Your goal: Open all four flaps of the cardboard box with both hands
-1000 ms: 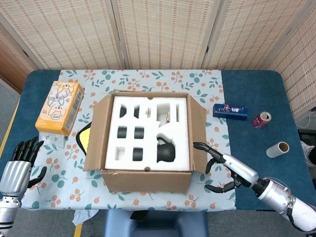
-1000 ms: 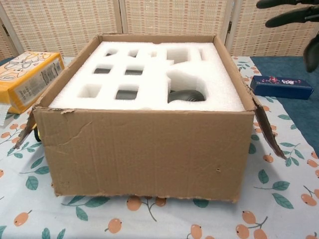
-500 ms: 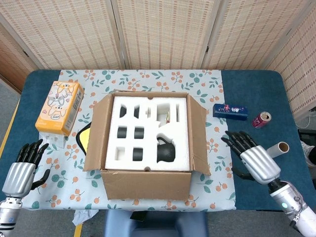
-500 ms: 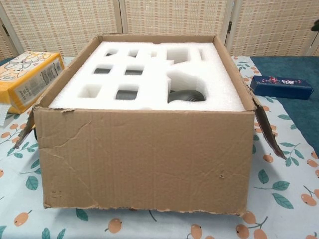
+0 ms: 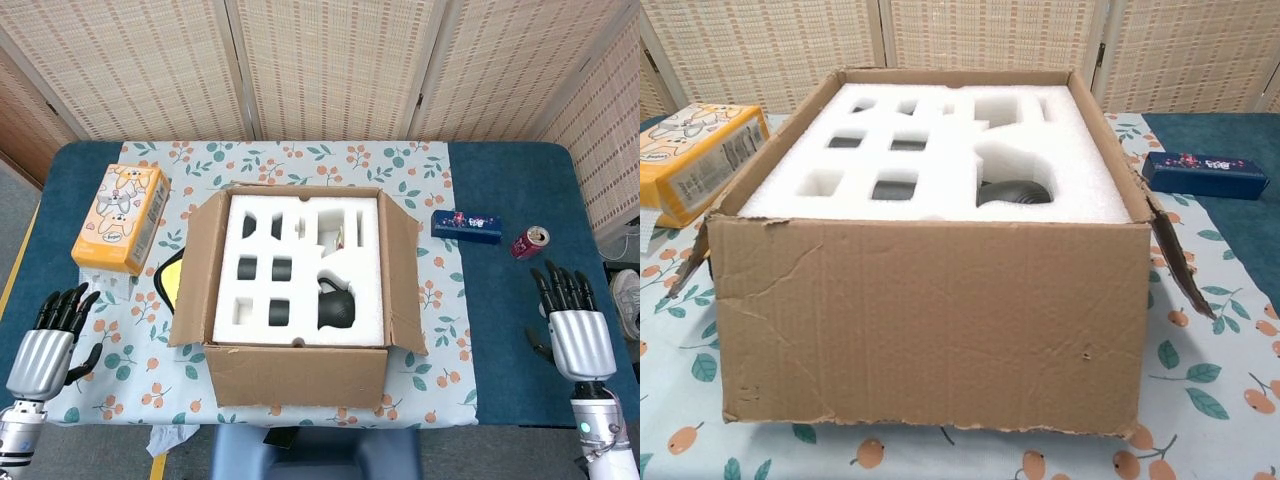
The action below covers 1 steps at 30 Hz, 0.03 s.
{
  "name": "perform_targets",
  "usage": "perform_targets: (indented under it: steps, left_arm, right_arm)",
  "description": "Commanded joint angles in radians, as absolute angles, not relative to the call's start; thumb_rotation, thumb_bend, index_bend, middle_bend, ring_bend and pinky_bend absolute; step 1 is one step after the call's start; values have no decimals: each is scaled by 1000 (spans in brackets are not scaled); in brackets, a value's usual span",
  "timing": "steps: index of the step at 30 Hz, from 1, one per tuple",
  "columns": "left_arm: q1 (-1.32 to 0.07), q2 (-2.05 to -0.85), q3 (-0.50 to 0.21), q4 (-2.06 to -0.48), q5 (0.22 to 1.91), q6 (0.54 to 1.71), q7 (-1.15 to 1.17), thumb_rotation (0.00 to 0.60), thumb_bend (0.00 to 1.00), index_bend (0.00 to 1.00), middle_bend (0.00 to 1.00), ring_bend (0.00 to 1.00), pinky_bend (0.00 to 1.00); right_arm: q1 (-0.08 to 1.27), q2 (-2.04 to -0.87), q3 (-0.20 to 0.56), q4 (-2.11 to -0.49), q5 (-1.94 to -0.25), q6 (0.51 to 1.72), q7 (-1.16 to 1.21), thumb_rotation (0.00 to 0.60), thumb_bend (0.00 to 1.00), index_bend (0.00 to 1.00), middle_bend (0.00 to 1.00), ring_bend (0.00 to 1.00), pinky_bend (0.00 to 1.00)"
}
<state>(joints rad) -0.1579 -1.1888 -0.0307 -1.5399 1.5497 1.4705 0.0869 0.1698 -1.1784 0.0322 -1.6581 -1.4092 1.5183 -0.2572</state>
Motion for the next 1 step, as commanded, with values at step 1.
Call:
perform_targets:
  steps: [1]
  left_arm:
    - [-152, -1190, -27, -1542, 1547, 1475, 93, 600, 449, 0, 0, 0, 0]
  right_arm:
    - [175, -1167, 35, -1653, -1424, 1489, -234, 600, 352, 0, 0, 0, 0]
